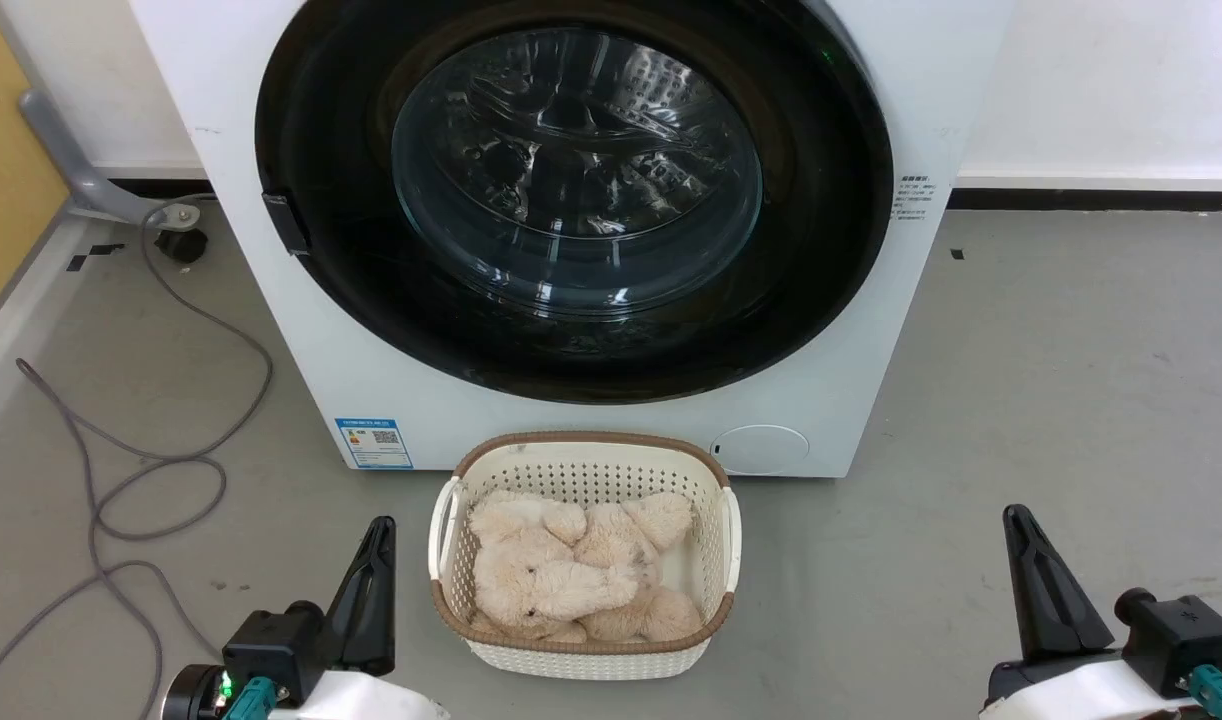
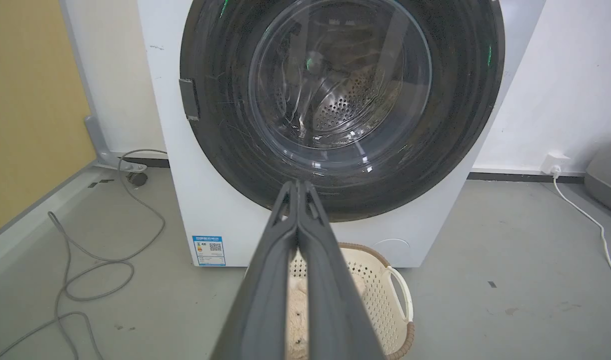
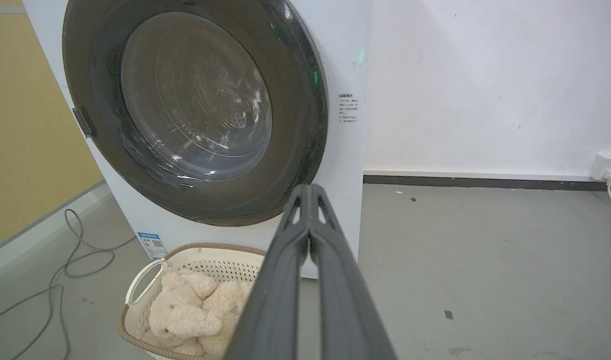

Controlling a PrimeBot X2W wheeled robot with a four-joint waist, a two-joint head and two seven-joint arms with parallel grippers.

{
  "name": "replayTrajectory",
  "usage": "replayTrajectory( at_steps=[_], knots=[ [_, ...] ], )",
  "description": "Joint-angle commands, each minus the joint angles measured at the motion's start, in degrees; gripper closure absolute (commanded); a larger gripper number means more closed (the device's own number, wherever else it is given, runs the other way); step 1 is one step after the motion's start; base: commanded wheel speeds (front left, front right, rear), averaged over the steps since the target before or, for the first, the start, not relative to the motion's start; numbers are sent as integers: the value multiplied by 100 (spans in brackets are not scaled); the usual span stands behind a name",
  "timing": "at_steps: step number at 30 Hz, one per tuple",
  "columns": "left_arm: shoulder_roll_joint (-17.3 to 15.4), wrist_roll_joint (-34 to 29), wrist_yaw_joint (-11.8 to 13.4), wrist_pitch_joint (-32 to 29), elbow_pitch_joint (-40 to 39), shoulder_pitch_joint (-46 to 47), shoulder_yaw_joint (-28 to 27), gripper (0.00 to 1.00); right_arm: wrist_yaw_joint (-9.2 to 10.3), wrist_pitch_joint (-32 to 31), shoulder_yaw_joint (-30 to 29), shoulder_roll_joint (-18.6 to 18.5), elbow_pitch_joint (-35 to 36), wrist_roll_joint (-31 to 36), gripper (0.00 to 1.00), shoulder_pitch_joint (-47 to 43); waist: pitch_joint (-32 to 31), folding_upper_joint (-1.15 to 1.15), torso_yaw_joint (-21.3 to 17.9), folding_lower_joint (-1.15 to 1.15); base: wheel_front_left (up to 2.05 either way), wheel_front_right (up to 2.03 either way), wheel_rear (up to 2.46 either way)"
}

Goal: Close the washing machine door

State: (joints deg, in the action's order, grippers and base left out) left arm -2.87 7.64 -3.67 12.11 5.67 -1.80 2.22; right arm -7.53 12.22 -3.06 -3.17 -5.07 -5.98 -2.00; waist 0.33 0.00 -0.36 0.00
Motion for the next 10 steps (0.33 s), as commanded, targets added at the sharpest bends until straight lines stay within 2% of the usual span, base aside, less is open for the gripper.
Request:
replayTrajectory(
  at_steps=[1,10],
  knots=[
    [0,-48,27,-26,-34,33,-18,100,1,-30,17,5,44,30,100,36,0,0,1,0,0,0,0],
    [0,-133,67,-166,-97,50,-43,100,1,-171,51,8,99,97,100,55,-4,0,5,0,0,0,0]
  ],
)
